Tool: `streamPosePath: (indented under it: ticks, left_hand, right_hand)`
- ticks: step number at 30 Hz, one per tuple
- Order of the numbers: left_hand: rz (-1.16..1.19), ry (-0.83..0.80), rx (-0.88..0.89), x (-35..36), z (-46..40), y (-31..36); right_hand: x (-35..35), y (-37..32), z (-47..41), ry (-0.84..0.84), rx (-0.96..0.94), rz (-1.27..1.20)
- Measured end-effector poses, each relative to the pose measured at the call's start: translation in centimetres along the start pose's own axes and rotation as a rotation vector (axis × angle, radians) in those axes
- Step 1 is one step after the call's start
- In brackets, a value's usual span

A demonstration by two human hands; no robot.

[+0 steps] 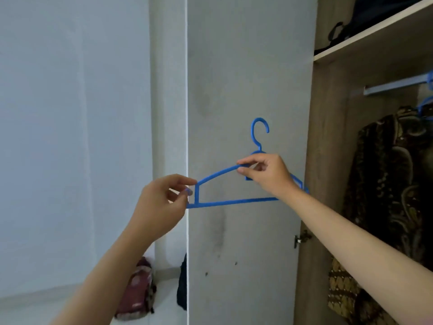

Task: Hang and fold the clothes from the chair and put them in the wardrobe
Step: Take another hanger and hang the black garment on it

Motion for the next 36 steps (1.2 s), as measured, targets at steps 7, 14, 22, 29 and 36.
streamPosePath:
  ticks: [7, 14, 22, 29, 36]
  left_hand:
    - [-0.149, -0.151, -0.107, -6.6, 10.9, -2.4]
    - [-0.255, 0.054, -0.196, -19.8, 17.9, -6.8]
    - [-0.452, 0.27, -0.283, -40.9, 24.0, -10.8]
    - [-0.323, 0.488, -0.382, -54.8, 27.5, -13.3]
    - [-0.367, 0.674, -0.444, -63.6, 28.9, -16.9]
  right_hand:
    - [8.7, -4.6, 11.2, -0.184, 0.011, -0.063]
    - [21.1, -11.3, 17.3, -0.44, -0.123, -0.17]
    - [36.4, -21.6, 21.7, -0.365, -0.58, -0.353]
    - [48.6, -26.3, 24.4, -0.336, -0.685, -0.317]
    - [57.9, -29.4, 23.4, -0.348, -0.743, -0.301]
Point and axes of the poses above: each hand's wrist, its own z-axis away from the middle knuckle, its own x-axis out of the palm, y = z × x, the point moved 7 cm from there along -z, towards the middle knuckle, and after that the axes turned 6 degrees about y, right-handed, at the moved point
